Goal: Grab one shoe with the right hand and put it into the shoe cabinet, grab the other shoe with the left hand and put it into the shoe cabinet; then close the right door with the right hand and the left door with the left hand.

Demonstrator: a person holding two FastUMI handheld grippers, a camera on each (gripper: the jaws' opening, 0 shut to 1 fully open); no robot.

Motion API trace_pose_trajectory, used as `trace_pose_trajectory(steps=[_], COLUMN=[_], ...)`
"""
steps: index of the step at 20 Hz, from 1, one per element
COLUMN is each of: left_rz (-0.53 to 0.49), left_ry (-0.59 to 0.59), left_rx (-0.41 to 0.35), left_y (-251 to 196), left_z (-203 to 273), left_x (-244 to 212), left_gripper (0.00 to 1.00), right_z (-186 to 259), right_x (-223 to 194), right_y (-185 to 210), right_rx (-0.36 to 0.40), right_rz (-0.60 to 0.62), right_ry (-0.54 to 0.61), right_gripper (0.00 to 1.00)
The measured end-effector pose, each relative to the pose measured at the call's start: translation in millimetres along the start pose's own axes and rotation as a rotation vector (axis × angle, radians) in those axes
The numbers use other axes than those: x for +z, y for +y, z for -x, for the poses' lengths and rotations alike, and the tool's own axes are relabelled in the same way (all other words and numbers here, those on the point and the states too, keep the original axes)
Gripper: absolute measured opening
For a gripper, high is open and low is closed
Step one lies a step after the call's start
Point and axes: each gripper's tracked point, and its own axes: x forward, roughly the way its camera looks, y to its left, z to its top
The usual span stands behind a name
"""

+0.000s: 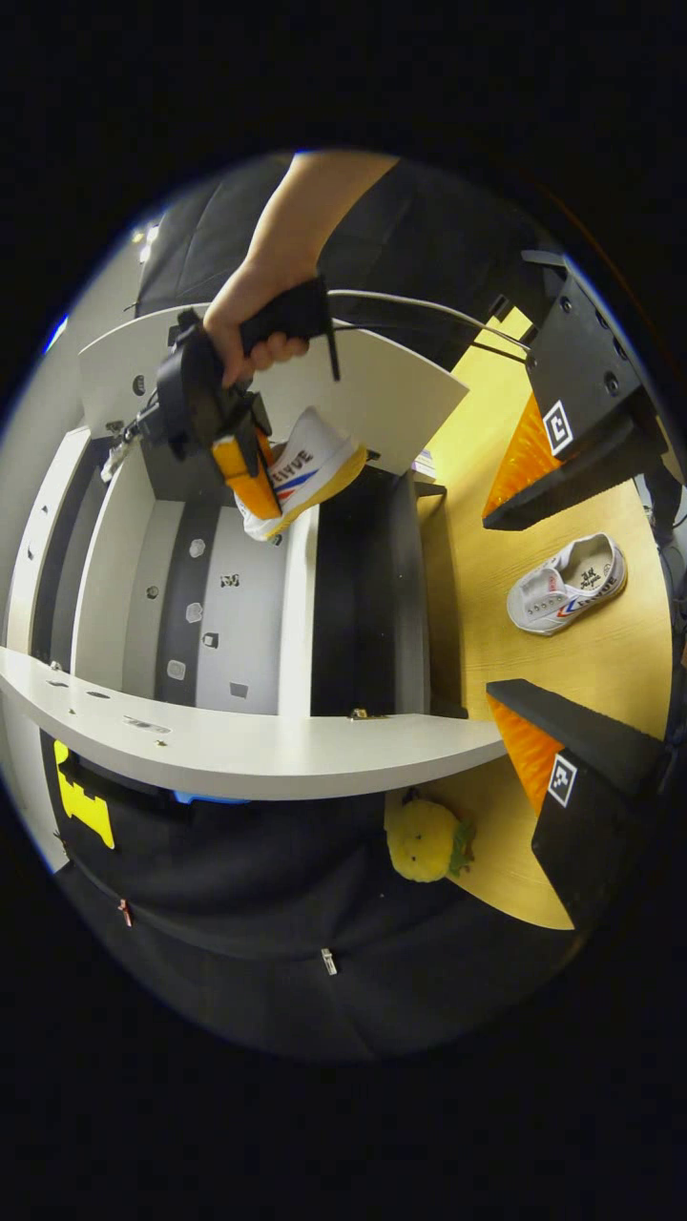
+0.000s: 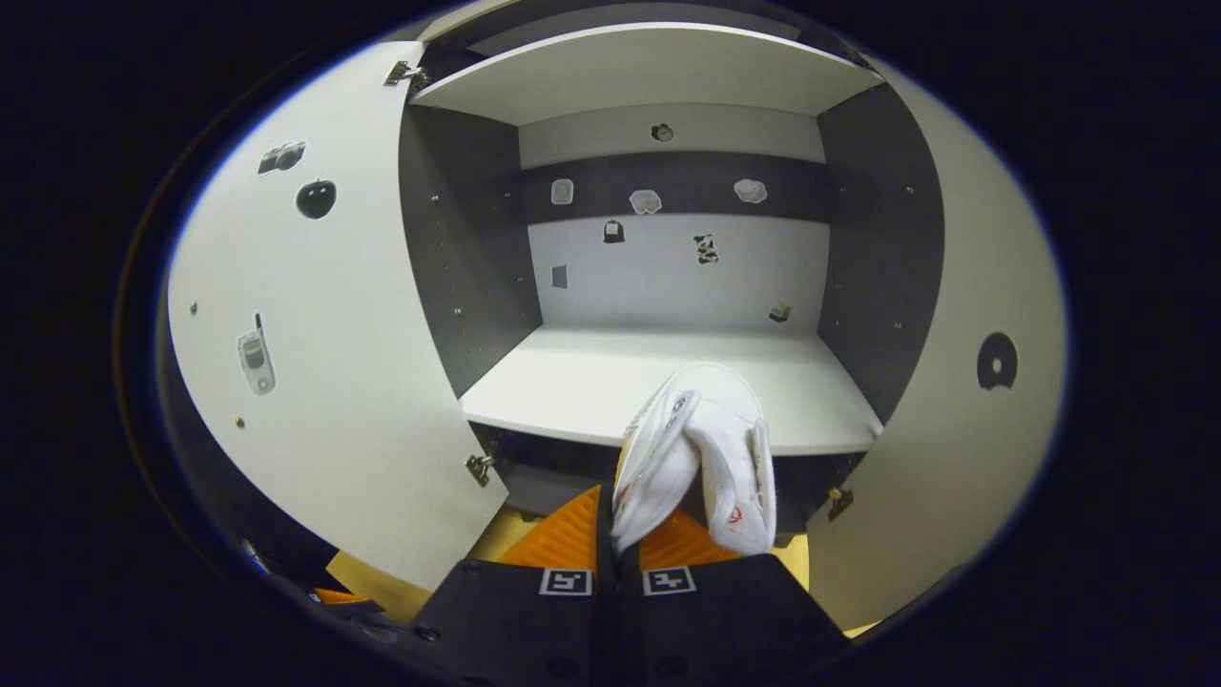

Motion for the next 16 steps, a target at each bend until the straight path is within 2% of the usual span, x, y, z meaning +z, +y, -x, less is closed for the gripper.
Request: trace_pose_trajectory(steps=[2, 5, 11, 16], left_rz=[0.003, 0.009, 0.0, -0.019], left_ry=[0.001, -0.001, -0.004, 0.002], left_rx=[0.011, 0.043, 0.112, 0.13], left_y=[0.8, 7.6, 19.9, 17.3], left_z=[-3.7, -11.7, -30.3, -46.2], left_x=[3.6, 12.0, 32.0, 39.1], left_gripper=[0.97, 0.97, 0.97, 0.97], right_z=[-27.9, -80.2, -180.3, -216.8], right_x=[19.8, 41.0, 68.1, 57.1], right_y=[-6.7, -17.8, -58.6, -70.0], right_rx=[-0.004, 0.004, -0.03, -0.032], right_rz=[0.048, 0.03, 0.041, 0.075], right_ry=[-0.001, 0.025, 0.082, 0.163], right_gripper=[0.05, 0.05, 0.05, 0.05])
